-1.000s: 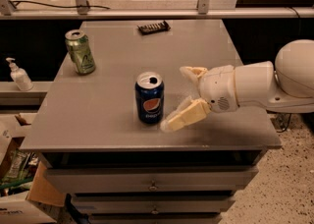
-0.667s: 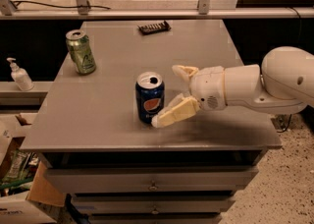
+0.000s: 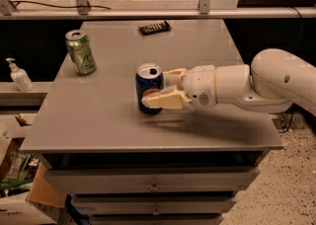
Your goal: Knock pepsi can over
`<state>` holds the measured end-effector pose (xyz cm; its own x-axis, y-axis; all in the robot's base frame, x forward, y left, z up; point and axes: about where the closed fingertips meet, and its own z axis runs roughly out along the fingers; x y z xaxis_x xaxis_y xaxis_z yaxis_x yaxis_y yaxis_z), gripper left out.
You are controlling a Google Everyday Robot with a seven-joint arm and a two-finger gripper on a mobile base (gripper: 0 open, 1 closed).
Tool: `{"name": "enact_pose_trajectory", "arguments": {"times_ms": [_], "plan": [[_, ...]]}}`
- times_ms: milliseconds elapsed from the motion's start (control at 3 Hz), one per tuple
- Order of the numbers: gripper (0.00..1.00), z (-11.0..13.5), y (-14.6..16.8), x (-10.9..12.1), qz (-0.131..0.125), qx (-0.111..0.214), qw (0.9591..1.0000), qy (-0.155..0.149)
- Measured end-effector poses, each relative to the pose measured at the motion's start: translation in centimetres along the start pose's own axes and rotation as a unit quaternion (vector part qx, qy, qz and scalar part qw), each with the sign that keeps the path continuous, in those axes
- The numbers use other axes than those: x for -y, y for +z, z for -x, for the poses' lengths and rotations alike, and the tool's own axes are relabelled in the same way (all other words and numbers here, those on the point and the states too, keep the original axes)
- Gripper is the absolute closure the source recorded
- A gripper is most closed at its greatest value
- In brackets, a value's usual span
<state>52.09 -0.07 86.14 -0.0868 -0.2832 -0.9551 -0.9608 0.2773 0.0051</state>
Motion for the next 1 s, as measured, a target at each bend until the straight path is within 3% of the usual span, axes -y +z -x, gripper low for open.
{"name": "enact_pose_trajectory", "arguments": {"times_ms": [333,667,1000], "plan": [[0.64,0.2,0.1,0.2,-0.004,0.008,0.9999,0.009],[0.87,0.9,-0.7,1.1,-0.015,-0.003,0.9998,0.01],[1.0,3.1,-2.6,2.9,-0.018,-0.053,0.9984,-0.008]]}}
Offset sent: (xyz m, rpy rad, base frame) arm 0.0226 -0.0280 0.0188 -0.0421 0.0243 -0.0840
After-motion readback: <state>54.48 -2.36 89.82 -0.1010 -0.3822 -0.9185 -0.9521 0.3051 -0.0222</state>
